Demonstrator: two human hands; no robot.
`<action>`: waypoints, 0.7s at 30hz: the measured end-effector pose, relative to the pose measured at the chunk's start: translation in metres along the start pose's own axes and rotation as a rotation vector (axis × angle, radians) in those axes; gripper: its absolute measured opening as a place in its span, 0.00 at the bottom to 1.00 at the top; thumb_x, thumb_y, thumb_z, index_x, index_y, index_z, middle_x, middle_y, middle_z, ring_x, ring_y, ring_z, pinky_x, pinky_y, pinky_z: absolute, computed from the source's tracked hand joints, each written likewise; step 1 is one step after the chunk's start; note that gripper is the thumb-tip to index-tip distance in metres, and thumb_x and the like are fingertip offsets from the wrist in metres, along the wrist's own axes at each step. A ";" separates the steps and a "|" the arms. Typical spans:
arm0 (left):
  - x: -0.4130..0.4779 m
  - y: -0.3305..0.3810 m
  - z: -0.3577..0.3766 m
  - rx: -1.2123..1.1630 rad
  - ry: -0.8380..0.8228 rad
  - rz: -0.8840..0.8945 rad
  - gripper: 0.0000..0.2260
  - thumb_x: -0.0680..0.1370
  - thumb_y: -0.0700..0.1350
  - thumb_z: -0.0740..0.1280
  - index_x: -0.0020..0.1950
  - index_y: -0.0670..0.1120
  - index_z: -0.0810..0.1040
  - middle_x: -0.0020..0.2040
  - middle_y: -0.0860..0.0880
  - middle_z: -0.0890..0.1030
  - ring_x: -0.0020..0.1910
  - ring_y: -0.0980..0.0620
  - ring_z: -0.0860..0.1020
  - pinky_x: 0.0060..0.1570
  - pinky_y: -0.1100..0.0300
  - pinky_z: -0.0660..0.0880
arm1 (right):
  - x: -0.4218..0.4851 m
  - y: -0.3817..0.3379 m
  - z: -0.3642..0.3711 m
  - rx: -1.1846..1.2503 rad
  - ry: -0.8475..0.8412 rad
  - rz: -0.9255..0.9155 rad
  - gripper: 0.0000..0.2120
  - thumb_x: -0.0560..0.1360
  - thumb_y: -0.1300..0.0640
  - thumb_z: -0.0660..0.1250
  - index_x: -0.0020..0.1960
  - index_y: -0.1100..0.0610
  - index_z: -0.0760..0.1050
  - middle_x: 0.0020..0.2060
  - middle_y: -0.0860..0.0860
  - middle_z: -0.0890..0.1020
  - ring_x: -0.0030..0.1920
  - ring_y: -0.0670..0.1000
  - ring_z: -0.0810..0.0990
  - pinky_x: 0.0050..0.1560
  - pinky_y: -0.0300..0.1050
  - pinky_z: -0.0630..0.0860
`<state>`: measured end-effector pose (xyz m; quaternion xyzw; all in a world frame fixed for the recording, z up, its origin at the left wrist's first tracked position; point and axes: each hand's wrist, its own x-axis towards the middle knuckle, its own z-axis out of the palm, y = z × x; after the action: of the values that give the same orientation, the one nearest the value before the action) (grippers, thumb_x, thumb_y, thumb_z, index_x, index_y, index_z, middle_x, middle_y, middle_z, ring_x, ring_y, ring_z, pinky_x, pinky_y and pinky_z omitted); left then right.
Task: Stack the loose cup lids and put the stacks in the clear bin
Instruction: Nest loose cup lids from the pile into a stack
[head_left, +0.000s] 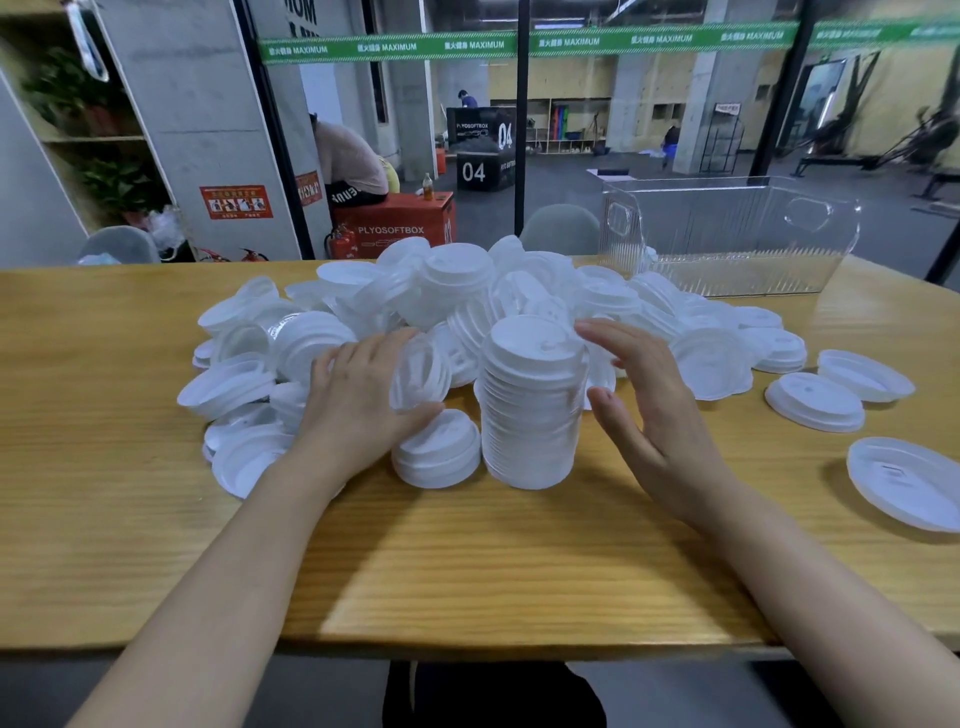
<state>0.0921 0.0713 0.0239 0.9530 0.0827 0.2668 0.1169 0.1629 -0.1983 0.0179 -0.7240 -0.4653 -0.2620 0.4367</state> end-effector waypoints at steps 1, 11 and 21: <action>0.000 0.001 0.000 -0.023 0.019 -0.004 0.35 0.72 0.59 0.72 0.76 0.54 0.63 0.70 0.51 0.71 0.69 0.47 0.67 0.70 0.49 0.54 | 0.000 0.000 0.000 0.003 -0.004 0.004 0.22 0.82 0.39 0.52 0.72 0.46 0.63 0.67 0.28 0.65 0.70 0.39 0.65 0.69 0.48 0.66; -0.002 0.000 0.000 -0.215 0.150 0.033 0.16 0.75 0.51 0.70 0.62 0.50 0.79 0.54 0.53 0.81 0.52 0.49 0.78 0.63 0.43 0.68 | -0.002 0.000 0.000 0.006 0.004 0.025 0.19 0.82 0.46 0.56 0.72 0.45 0.64 0.65 0.41 0.71 0.67 0.44 0.69 0.66 0.42 0.67; -0.004 0.011 -0.016 -0.829 0.348 -0.100 0.06 0.80 0.41 0.67 0.53 0.52 0.78 0.54 0.50 0.80 0.41 0.52 0.78 0.41 0.63 0.74 | -0.002 0.001 0.000 -0.009 0.006 0.015 0.19 0.81 0.46 0.57 0.71 0.45 0.64 0.64 0.41 0.71 0.65 0.43 0.69 0.64 0.38 0.66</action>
<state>0.0814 0.0627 0.0386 0.7615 0.0334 0.4277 0.4860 0.1632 -0.1995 0.0159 -0.7284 -0.4575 -0.2631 0.4369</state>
